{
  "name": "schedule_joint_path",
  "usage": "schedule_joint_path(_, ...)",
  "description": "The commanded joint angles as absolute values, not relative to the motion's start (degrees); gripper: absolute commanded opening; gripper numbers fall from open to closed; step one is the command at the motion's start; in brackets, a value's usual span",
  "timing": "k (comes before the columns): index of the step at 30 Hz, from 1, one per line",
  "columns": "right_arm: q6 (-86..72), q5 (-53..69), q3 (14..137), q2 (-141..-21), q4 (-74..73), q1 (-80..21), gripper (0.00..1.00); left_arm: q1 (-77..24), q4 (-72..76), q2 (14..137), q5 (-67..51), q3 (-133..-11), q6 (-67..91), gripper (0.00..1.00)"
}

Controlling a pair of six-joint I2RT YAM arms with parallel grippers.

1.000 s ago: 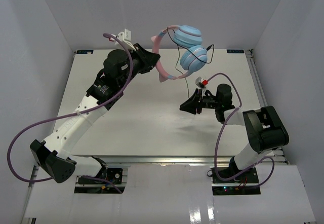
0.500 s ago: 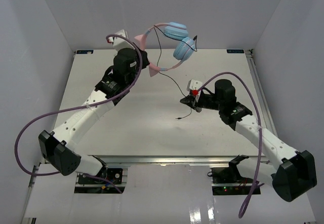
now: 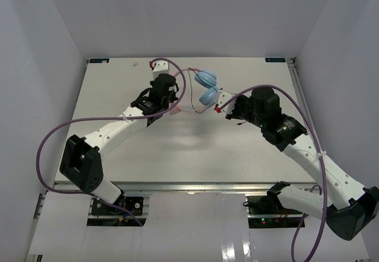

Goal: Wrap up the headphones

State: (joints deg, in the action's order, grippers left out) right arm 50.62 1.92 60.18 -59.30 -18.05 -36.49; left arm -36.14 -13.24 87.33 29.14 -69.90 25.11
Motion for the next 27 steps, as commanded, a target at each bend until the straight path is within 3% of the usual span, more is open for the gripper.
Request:
schedule_joint_path(1,56.75,-5.93,63.32,-60.52,-16.44,-36.91,0.10,-36.12,-8.48,85.38,19.54,-68.41,22.15,0.00)
schedule_joint_path(15,59.30,2.42,60.23,-64.66,-12.29,-35.27,0.23,-36.30,-0.54,75.98,-17.16,-55.04,11.97,0.00)
schedule_joint_path(27,46.83,33.13,56.87,-66.06,-13.79,-21.04,0.21,-36.30,2.72,66.50,-21.12,-52.79,14.20,0.00)
